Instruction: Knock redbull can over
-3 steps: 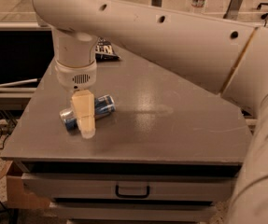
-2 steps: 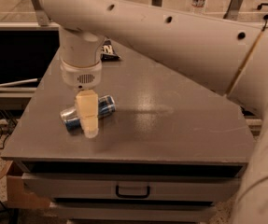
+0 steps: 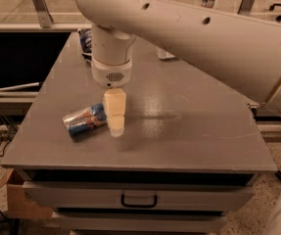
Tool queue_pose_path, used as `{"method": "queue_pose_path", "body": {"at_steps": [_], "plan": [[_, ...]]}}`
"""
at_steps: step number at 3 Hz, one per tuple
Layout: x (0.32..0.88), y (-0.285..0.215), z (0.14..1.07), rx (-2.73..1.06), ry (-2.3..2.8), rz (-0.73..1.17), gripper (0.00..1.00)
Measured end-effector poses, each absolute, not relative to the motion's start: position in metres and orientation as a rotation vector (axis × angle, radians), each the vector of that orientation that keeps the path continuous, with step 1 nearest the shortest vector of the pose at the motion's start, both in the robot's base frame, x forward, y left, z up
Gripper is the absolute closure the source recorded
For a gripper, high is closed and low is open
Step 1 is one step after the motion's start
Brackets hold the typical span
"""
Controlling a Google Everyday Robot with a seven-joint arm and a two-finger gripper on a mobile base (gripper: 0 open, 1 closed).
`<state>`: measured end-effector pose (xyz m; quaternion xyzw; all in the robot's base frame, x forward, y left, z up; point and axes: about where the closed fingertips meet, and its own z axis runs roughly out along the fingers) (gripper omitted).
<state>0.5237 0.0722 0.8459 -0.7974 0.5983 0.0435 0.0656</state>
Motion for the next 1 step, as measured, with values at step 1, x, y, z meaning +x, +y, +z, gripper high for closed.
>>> {"method": "queue_pose_path", "body": {"at_steps": [1], "plan": [[0.5346, 0.0488, 0.8490, -2.361, 1.874, 0.056, 0.00]]}}
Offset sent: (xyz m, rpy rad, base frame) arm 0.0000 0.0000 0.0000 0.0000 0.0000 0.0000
